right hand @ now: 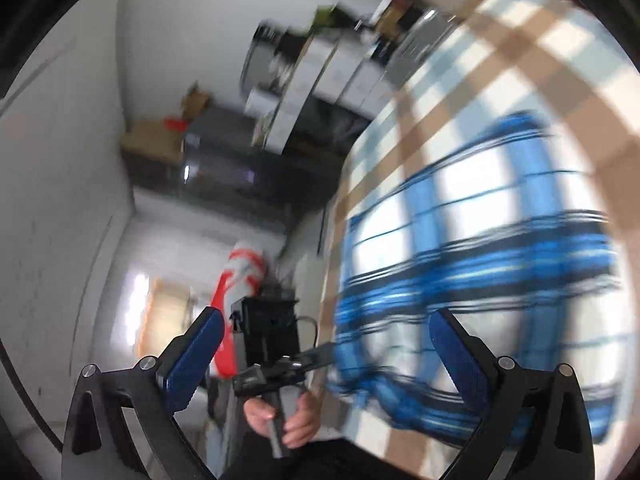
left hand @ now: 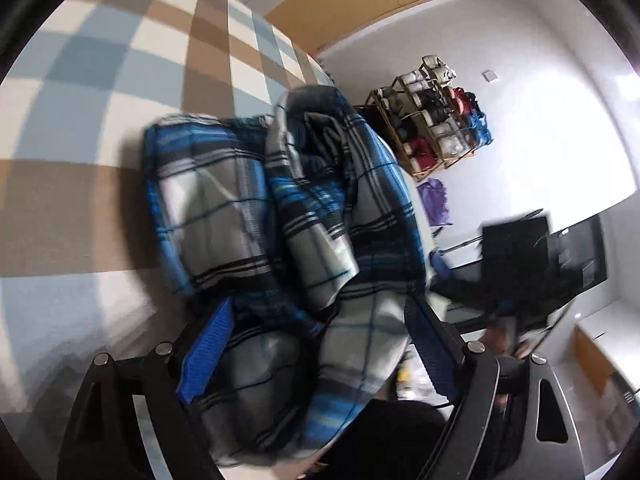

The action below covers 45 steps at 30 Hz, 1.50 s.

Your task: Fold large clothes

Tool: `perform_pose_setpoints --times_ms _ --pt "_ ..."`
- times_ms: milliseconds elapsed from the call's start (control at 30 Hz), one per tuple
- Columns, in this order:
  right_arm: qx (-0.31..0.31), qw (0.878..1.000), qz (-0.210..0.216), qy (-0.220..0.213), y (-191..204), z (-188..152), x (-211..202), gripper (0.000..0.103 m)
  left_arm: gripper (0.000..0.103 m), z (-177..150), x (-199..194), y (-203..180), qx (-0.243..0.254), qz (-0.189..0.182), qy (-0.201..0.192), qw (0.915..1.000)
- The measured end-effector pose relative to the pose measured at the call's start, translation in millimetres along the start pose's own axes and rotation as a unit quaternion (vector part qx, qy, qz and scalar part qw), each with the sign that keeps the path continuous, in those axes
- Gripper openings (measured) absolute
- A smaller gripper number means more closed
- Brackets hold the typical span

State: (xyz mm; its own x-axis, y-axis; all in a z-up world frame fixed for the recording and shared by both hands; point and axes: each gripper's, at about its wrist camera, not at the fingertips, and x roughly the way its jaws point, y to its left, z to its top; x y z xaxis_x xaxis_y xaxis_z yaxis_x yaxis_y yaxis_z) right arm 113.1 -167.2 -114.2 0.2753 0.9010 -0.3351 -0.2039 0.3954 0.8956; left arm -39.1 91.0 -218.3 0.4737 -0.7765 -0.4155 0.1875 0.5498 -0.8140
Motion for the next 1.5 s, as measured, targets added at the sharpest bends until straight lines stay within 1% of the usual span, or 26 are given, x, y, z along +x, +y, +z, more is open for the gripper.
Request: perform_pose_setpoints --times_ms 67,133,200,267,300,367,500,567,633,667,767,800,833,867,933,1000,1033,1100,1133,1167,1200,1267,1300,1367,1400,1500 --pt "0.0 1.0 -0.003 0.028 10.6 7.1 27.9 0.103 0.082 -1.6 4.2 6.2 -0.008 0.003 0.009 0.9999" --pt "0.013 0.998 -0.013 0.058 13.4 18.7 60.5 0.103 0.082 -6.4 11.6 13.1 -0.019 0.009 0.035 0.9992" --pt "0.025 0.996 -0.021 0.081 10.8 28.2 88.1 0.103 0.082 -12.0 17.6 13.2 0.0 0.034 0.052 0.9981" --pt "0.047 0.992 -0.026 0.117 1.8 35.9 116.4 0.103 0.082 -12.1 17.5 6.8 0.031 0.055 0.051 0.9967" --pt "0.065 0.989 -0.03 0.127 -5.4 36.8 127.3 0.103 0.082 -13.1 17.2 4.9 0.04 0.062 0.053 0.9959" --pt "0.096 0.986 -0.037 0.13 -17.5 40.6 139.0 0.103 0.082 -12.9 15.1 4.1 0.044 0.064 0.056 0.9954" --pt "0.151 0.98 -0.03 0.126 -50.0 40.6 150.2 0.103 0.082 -6.8 4.1 8.5 0.037 0.065 0.047 0.9961" --pt "0.162 0.98 -0.024 0.113 -56.4 39.5 149.7 0.103 0.082 -9.0 -6.4 9.9 0.031 0.063 0.04 0.9967" --pt "0.153 0.982 -0.023 0.113 -53.7 38.2 146.1 0.103 0.082 -9.4 -19.6 8.2 0.031 0.058 0.023 0.9975" --pt "0.149 0.982 -0.013 0.113 -50.9 37.1 140.6 0.103 0.082 -13.3 -25.3 5.4 0.034 0.055 0.016 0.9978" --pt "0.128 0.985 0.055 0.098 -35.4 35.5 113.9 0.103 0.082 -15.4 -46.6 -5.4 0.057 0.027 -0.003 0.998" --pt "0.116 0.986 0.078 0.091 -30.4 32.3 97.5 0.103 0.082 -18.4 -55.4 -18.2 0.078 0.008 -0.013 0.9968" --pt "0.106 0.986 0.098 0.083 -26.9 26.8 78.4 0.103 0.082 -20.4 -64.5 -29.3 0.098 -0.01 -0.03 0.9946" --pt "0.103 0.985 0.113 0.074 -27.3 19.5 60.0 0.103 0.082 -25.2 -74.5 -44.3 0.125 -0.036 -0.051 0.9902" --pt "0.117 0.983 0.131 0.056 -38.9 1.6 27.6 0.103 0.084 -37.7 -86.9 -75.2 0.179 -0.09 -0.078 0.9767" --pt "0.139 0.98 0.135 0.047 -56.3 -15.8 7.2 0.103 0.084 -44.2 -76.8 -94.1 0.209 -0.109 -0.073 0.9691" --pt "0.148 0.979 0.136 0.041 -66.5 -22.8 -1.0 0.103 0.084 -47.5 -63.6 -102.8 0.222 -0.098 -0.054 0.9687" --pt "0.163 0.979 0.115 0.042 -83.4 -33.4 -2.7 0.103 0.084 -46.8 -33.4 -103.9 0.228 -0.045 -0.019 0.9725" --pt "0.177 0.978 0.104 0.039 -94.9 -37.7 -1.3 0.103 0.084 -42.4 -15.9 -99.5 0.217 -0.008 0.0 0.9762" --pt "0.194 0.975 0.107 0.035 -106.5 -41.6 1.3 0.103 0.084 -38.1 -3.4 -94.5 0.203 0.02 0.015 0.9789" --pt "0.204 0.972 0.108 0.035 -113.2 -42.9 3.0 0.102 0.083 -30.8 11.4 -82.2 0.174 0.056 0.037 0.9824" --pt "0.202 0.973 0.107 0.037 -118.4 -44.3 6.0 0.1 0.082 -21.7 23.7 -60.5 0.125 0.086 0.057 0.9868" --pt "0.194 0.975 0.104 0.041 -116.8 -44.7 7.0 0.099 0.079 -18.0 22.3 -52.2 0.103 0.079 0.058 0.9898" --pt "0.17 0.98 0.082 0.056 -108.7 -46.0 11.2 0.099 0.079 -14.9 13.1 -47.0 0.09 0.068 0.044 0.9926" --pt "0.16 0.983 0.073 0.057 -106.0 -47.9 12.0 0.099 0.079 -15.3 8.8 -45.4 0.089 0.072 0.037 0.9927" --pt "0.136 0.988 0.043 0.064 -100.8 -51.4 15.3 0.096 0.076 -16.9 7.2 -43.3 0.096 0.095 0.035 0.9903"
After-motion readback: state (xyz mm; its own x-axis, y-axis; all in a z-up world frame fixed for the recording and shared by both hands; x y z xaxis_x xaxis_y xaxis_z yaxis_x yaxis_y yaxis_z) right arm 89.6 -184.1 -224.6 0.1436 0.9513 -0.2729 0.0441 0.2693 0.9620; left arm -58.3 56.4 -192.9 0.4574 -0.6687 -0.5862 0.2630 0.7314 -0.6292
